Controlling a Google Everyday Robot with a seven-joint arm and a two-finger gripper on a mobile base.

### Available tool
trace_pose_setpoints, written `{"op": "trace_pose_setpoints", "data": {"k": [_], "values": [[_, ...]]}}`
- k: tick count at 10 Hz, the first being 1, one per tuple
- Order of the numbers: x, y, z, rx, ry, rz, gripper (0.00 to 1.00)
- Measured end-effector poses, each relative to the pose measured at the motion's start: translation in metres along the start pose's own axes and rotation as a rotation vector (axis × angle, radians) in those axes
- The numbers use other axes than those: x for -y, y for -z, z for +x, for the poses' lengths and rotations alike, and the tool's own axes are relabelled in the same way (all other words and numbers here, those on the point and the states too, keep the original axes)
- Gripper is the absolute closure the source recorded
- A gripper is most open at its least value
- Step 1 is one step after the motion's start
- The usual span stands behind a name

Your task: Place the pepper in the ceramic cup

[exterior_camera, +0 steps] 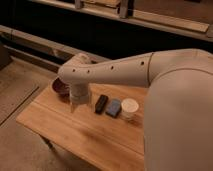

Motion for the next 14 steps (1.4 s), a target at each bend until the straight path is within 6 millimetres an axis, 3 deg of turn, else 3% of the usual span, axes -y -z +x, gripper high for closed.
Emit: {"op": "trace_pose_setpoints", "data": {"k": [2, 6, 14], "values": [[-0.001, 0.003, -0.005, 0.01, -0.037, -0.004, 0.35], [0.006, 0.034, -0.053, 0.139, -0.28, -0.077, 0.35], [0.062, 0.038, -0.094, 0.197, -0.531, -0.28, 0.35]]}}
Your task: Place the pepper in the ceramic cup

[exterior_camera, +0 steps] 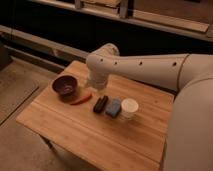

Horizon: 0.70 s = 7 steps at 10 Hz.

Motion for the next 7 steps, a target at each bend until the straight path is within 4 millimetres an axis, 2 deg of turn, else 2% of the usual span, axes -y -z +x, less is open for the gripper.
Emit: {"op": "trace_pose_setpoints", "data": {"k": [2, 4, 7], "values": [[-0.011, 0.008, -0.013, 0.003, 0.002, -0.044, 0.35], [-0.02, 0.011, -0.02, 0.002, 0.041, -0.016, 0.35], [-0.04, -0.008, -0.02, -0.028, 0.119, 0.073, 0.35]]}}
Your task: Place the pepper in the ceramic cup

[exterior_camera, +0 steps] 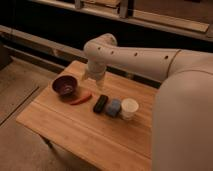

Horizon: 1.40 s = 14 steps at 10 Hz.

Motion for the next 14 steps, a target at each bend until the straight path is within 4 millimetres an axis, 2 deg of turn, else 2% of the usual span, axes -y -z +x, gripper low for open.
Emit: {"op": "trace_pose_setpoints", "data": {"k": [3, 5, 10, 14], "values": [[-0.018, -0.023, -0.002, -0.03, 0.034, 0.033, 0.35], [-0.02, -0.035, -0.007, -0.041, 0.03, 0.04, 0.35], [-0.005, -0.067, -0.006, -0.076, -0.025, 0.068, 0.35], [-0.009, -0.081, 0.003, -0.09, 0.002, 0.117, 0.36]]}}
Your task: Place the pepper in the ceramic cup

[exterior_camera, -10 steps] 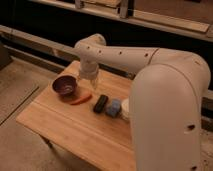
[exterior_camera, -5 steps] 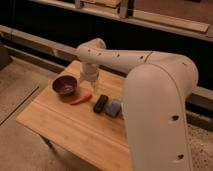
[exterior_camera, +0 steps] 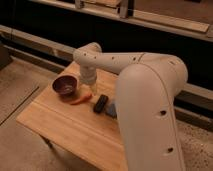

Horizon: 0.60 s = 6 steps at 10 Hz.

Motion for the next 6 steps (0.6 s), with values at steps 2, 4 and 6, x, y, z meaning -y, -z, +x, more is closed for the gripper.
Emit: {"op": "trace_pose_setpoints", "data": {"k": [2, 4, 6], "values": [[-0.002, -0.004, 0.001, -0.005, 0.006, 0.014, 0.52], [0.0, -0.009, 0.001, -0.012, -0.004, 0.023, 0.74], [0.004, -0.013, 0.002, -0.021, -0.02, 0.025, 0.85]]}}
